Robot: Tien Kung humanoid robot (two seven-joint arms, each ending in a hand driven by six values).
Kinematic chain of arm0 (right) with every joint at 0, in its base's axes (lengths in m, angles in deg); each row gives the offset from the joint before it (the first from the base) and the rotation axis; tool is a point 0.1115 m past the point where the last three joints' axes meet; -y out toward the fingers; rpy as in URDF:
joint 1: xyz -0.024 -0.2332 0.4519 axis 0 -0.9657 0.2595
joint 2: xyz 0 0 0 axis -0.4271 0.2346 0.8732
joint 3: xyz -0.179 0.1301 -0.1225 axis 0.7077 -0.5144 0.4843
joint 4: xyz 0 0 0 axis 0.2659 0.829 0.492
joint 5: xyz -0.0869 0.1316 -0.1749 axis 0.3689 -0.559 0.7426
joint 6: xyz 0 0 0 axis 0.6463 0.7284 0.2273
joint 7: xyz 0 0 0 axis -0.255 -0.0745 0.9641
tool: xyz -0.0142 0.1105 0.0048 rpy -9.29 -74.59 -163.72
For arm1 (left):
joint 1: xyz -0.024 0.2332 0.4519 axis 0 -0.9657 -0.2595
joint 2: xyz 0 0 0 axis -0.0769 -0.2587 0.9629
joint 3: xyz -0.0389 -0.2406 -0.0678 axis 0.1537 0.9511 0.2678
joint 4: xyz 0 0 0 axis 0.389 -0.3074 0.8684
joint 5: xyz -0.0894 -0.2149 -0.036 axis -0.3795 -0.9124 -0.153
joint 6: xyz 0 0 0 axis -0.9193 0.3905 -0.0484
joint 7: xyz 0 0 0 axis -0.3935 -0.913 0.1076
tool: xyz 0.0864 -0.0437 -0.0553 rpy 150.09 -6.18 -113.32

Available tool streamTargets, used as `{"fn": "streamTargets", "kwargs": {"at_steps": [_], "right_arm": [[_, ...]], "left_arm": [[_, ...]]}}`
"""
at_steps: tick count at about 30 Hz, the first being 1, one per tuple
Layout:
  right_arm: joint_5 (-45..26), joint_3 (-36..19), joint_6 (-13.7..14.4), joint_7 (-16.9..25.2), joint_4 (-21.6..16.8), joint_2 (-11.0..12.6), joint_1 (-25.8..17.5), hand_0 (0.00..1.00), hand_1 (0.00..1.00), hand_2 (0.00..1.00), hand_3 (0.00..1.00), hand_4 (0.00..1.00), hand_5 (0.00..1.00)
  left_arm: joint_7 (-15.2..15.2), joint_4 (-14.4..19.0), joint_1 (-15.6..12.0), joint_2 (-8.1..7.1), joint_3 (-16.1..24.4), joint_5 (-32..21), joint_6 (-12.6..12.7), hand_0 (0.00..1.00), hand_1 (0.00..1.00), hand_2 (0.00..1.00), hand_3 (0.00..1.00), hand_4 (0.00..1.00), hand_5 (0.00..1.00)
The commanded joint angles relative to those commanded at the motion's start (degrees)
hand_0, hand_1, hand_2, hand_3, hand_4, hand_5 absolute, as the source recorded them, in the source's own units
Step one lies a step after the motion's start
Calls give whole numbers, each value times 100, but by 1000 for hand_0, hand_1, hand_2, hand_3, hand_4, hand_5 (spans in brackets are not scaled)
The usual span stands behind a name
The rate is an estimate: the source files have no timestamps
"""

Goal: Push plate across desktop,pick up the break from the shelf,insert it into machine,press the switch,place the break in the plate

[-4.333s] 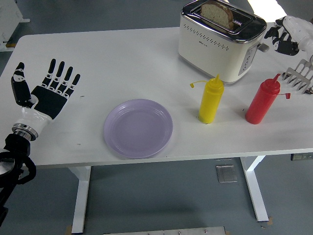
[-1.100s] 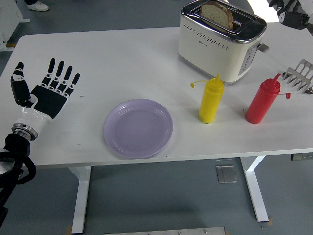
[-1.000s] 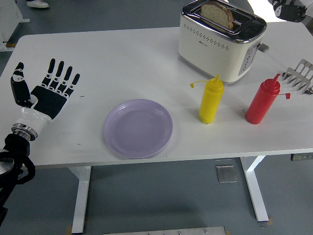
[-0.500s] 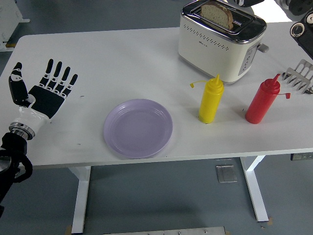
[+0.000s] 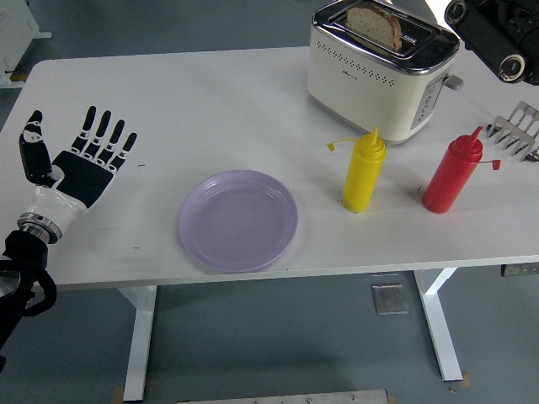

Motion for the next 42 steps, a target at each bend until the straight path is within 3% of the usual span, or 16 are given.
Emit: {"fn": "streamTargets", "kwargs": {"at_steps": [2, 7, 8, 13, 14, 22, 31, 32, 37, 38, 42], "right_arm": [[-89, 125, -8, -9, 246, -128, 38, 641, 715, 729, 737, 812, 383], [-151, 332, -25, -29, 805, -369, 85, 641, 715, 729, 737, 812, 383], [-157, 365, -32, -35, 917, -406, 88, 578, 710, 743, 746, 799, 371], [-154, 516, -34, -49, 1172, -531, 88, 578, 710, 743, 746, 799, 371], [-162, 576, -20, -47, 1214, -561, 84, 528, 702, 738, 744, 810, 389], [-298, 903, 62, -23, 1399, -726, 51, 493, 681, 720, 737, 827, 399], [-426, 1278, 342, 15, 1503, -853, -34, 443, 638, 677, 730, 808, 381], [-424, 1297, 364, 20, 1508, -861, -41, 377, 563, 568, 679, 701, 281], [-395, 1408, 531, 38, 1518, -890, -78, 377, 563, 568, 679, 701, 281], [-387, 1420, 559, 41, 1516, -894, -84, 359, 534, 469, 652, 597, 167], [-346, 1463, 643, 50, 1502, -908, -106, 359, 534, 469, 652, 597, 167]], "left_arm": [[0, 1, 1, -14, -22, -3, 0, 811, 746, 699, 711, 791, 998], [-1, -4, -2, -38, -65, -8, 0, 811, 746, 699, 711, 791, 998], [-2, -6, -4, -42, -72, -8, 1, 811, 745, 699, 711, 792, 998], [-3, -9, -10, -54, -86, -6, 2, 811, 745, 699, 711, 792, 998], [-3, -8, -10, -57, -89, -6, 2, 811, 744, 698, 711, 790, 998], [-4, -8, -1, -64, -107, -6, 3, 811, 744, 698, 711, 790, 998], [-10, -16, -3, -65, -122, -5, 6, 811, 744, 698, 710, 791, 998], [-11, -17, -4, -65, -123, -5, 6, 811, 744, 698, 710, 791, 998], [-14, -19, -4, -63, -124, -3, 8, 811, 744, 698, 710, 791, 998], [-14, -20, -5, -63, -123, -2, 8, 811, 744, 698, 709, 790, 998], [-15, -22, -7, -63, -125, -1, 8, 811, 744, 698, 709, 790, 998]]}}
